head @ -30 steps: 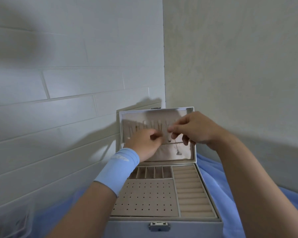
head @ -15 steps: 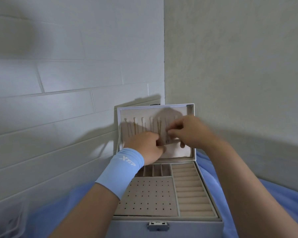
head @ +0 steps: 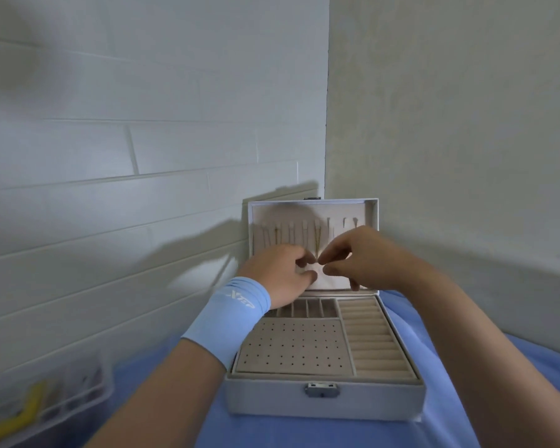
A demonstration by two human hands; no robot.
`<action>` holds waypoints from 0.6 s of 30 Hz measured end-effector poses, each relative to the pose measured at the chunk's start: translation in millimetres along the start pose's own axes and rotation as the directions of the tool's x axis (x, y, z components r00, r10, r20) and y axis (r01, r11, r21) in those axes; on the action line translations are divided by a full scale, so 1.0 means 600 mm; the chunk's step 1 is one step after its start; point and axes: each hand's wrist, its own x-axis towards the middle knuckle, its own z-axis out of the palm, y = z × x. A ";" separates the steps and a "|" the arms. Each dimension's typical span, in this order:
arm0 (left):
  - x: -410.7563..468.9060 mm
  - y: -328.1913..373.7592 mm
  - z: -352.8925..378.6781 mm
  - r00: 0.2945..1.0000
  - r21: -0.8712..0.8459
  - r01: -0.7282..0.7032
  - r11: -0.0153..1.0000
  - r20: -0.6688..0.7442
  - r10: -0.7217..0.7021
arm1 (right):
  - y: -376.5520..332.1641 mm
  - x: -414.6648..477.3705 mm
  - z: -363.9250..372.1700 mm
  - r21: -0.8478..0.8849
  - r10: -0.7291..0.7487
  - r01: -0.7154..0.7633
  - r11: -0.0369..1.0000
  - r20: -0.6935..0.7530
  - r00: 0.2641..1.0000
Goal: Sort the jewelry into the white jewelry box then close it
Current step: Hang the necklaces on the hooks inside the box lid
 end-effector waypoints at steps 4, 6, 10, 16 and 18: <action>-0.064 -0.004 -0.024 0.999 -0.074 -0.037 0.997 -0.037 0.035 | -0.048 -0.051 0.008 -0.004 -0.027 0.028 1.000 0.111 0.993; -0.104 -0.008 -0.034 0.999 -0.096 -0.042 0.994 -0.032 0.039 | -0.075 -0.080 0.020 -0.004 -0.040 0.041 0.999 0.198 0.979; -0.188 -0.027 -0.049 1.000 -0.097 -0.023 0.995 -0.013 0.022 | -0.125 -0.137 0.057 -0.015 -0.038 0.048 0.999 0.405 0.914; -0.288 -0.080 -0.040 0.959 0.032 0.029 0.999 0.281 -0.037 | -0.170 -0.192 0.136 -0.138 -0.004 0.117 0.983 0.628 0.778; -0.309 -0.096 -0.037 0.917 0.069 0.048 0.997 0.394 -0.071 | -0.179 -0.203 0.159 -0.176 0.023 0.127 0.976 0.666 0.745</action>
